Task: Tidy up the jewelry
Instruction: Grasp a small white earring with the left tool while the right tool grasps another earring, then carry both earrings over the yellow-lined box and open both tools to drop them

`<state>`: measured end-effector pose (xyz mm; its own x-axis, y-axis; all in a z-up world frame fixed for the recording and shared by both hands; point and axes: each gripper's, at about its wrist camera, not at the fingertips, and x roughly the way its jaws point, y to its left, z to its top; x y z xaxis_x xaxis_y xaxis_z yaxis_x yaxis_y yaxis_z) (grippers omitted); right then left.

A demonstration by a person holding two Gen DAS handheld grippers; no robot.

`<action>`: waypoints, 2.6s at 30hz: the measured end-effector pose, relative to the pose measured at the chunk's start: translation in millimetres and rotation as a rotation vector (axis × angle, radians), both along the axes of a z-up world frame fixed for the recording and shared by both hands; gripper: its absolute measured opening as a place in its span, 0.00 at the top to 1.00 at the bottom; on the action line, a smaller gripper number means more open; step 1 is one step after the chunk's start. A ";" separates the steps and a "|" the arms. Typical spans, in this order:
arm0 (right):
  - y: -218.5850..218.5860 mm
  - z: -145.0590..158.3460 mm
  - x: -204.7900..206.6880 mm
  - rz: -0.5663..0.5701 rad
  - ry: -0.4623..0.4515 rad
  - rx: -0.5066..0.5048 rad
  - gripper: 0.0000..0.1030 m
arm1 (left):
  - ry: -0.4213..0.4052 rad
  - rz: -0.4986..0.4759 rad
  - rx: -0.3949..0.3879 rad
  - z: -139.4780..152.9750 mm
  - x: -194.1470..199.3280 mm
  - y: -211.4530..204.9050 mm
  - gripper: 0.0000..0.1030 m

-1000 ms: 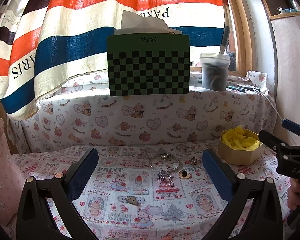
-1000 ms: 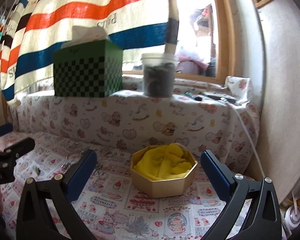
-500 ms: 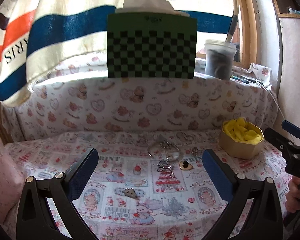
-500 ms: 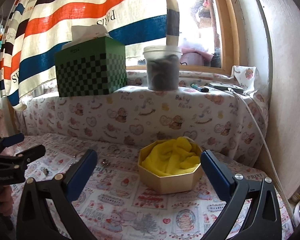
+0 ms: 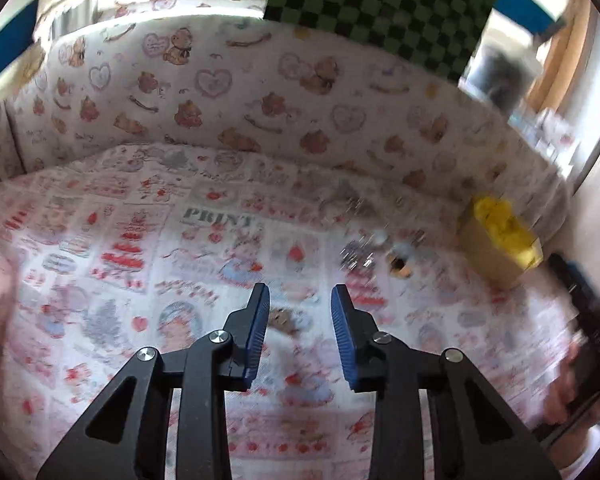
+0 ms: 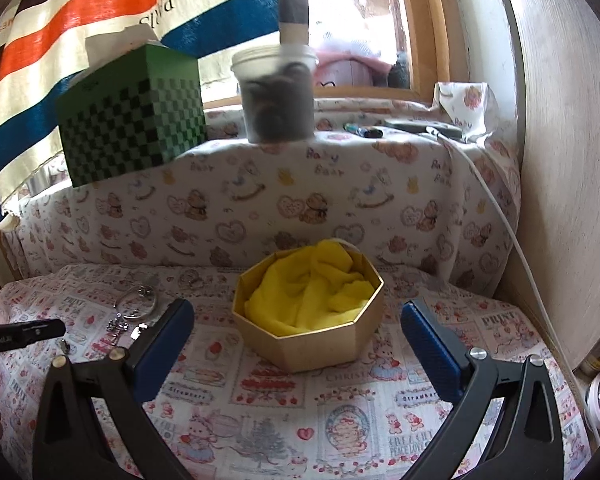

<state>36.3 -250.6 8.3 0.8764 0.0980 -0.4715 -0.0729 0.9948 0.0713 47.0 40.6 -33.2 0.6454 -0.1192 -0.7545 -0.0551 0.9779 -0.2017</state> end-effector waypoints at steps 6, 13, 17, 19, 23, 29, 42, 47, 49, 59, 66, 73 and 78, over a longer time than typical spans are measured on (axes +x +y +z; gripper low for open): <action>7.2 2.0 -6.9 0.014 -0.040 -0.051 0.00 | 0.053 -0.017 0.045 -6.0 4.8 -10.6 0.73; 12.4 12.4 -22.4 -0.003 -0.124 -0.122 0.00 | 0.023 -0.058 0.046 -2.6 5.3 -11.9 1.00; 8.4 26.2 -16.0 0.064 -0.053 -0.033 0.14 | -0.098 -0.040 0.078 15.2 -5.9 -11.3 1.00; 15.1 29.4 -6.9 0.128 0.032 0.006 0.27 | -0.138 -0.030 0.086 20.0 -8.9 -8.8 1.00; 37.6 30.4 16.4 0.225 0.190 0.077 0.59 | -0.159 -0.011 0.034 25.5 -6.6 3.9 1.00; 76.4 22.6 50.3 0.242 0.311 0.079 0.74 | -0.068 -0.004 -0.095 16.0 -2.5 25.9 1.00; 131.4 -20.3 114.6 0.231 0.532 -0.029 0.68 | -0.061 -0.026 -0.061 5.1 5.9 18.3 0.71; 133.2 -33.2 117.6 0.234 0.539 -0.055 0.92 | -0.042 -0.081 -0.107 2.3 7.2 13.1 0.71; 130.6 -27.6 104.9 0.266 0.518 -0.043 0.92 | -0.011 -0.163 -0.202 -2.9 12.2 8.8 0.70; 72.3 7.8 54.7 0.278 0.338 0.082 0.92 | 0.019 -0.086 0.099 -17.7 16.6 -21.2 0.70; 17.9 25.5 48.8 0.234 0.193 0.253 0.92 | 0.005 -0.103 0.086 -17.7 25.5 -16.3 0.90; -20.9 27.6 54.7 0.195 0.188 0.305 0.92 | -0.097 -0.122 0.077 16.3 4.0 -20.4 0.90; -63.2 20.2 70.9 0.174 0.239 0.441 0.92 | -0.086 -0.195 -0.013 49.0 19.1 -46.0 0.90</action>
